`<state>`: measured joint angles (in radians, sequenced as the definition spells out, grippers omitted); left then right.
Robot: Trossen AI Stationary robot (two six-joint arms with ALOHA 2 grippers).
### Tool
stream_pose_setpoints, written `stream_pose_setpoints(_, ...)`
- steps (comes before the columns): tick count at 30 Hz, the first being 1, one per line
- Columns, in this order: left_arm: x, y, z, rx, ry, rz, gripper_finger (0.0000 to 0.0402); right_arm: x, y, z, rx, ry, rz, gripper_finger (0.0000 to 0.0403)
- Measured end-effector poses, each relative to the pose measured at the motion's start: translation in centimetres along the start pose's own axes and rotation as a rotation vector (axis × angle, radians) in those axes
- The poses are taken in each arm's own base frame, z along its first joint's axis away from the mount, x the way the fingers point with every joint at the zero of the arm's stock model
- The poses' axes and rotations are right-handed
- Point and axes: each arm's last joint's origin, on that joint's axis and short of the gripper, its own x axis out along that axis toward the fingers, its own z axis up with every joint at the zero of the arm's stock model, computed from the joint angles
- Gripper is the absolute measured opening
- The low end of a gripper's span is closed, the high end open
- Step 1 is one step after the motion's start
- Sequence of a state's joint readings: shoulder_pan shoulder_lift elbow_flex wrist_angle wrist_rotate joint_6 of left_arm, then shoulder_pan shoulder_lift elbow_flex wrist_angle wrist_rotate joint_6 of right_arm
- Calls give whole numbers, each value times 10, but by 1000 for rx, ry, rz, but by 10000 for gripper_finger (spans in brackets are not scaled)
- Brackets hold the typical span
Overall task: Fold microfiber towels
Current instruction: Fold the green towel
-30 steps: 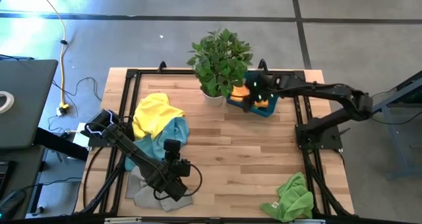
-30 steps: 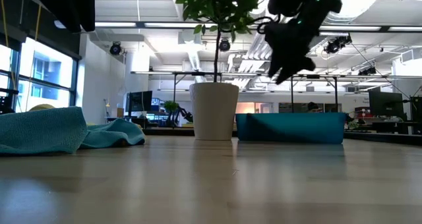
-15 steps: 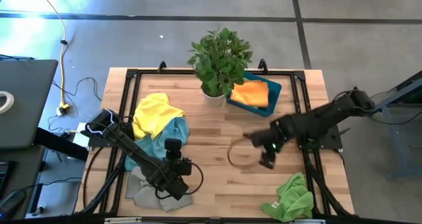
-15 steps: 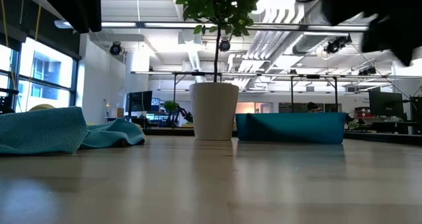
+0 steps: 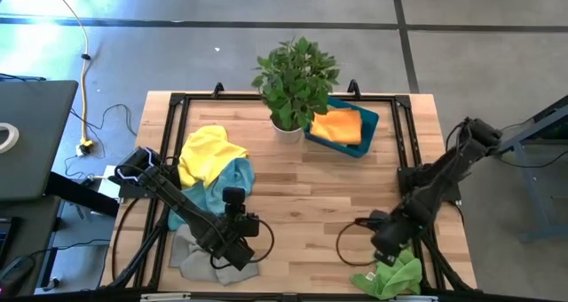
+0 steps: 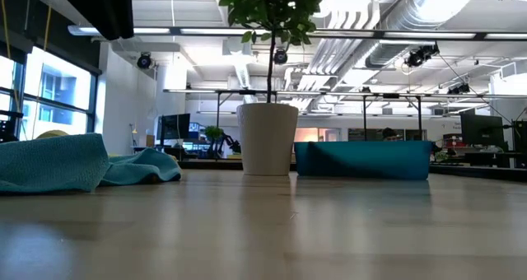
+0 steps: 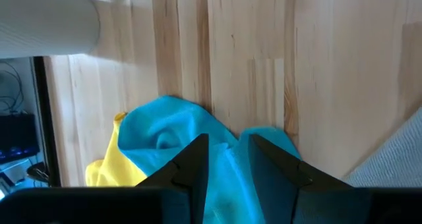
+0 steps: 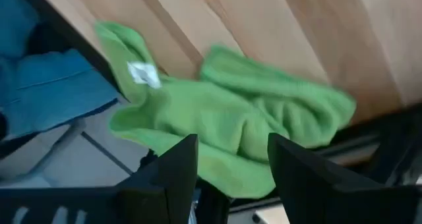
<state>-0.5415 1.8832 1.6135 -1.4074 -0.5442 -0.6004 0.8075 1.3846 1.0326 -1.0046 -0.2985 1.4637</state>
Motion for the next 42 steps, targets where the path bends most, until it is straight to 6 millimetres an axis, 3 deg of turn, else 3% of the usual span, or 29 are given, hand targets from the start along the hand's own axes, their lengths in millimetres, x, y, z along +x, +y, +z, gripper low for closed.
stream_pose_setpoints(8, 0, -1, 5, -26, -74, 35, 99, 43, 13, -14, -53, 155, -130, 176)
stream_pose_setpoints(22, 0, -1, 5, -71, -76, 32, 99, 95, 21, -1, -187, 190, -246, 176)
stream_pose_setpoints(28, 0, -1, 5, -81, -78, 31, 99, 109, 26, 15, -309, 8, -256, 176)
stream_pose_setpoints(32, 0, -1, 7, -94, -91, 24, 99, 107, 28, 35, -363, -141, -278, 176)
stream_pose_setpoints(42, 5, 6, 13, -130, -99, 35, 99, 80, 23, 120, -392, -774, -470, 176)
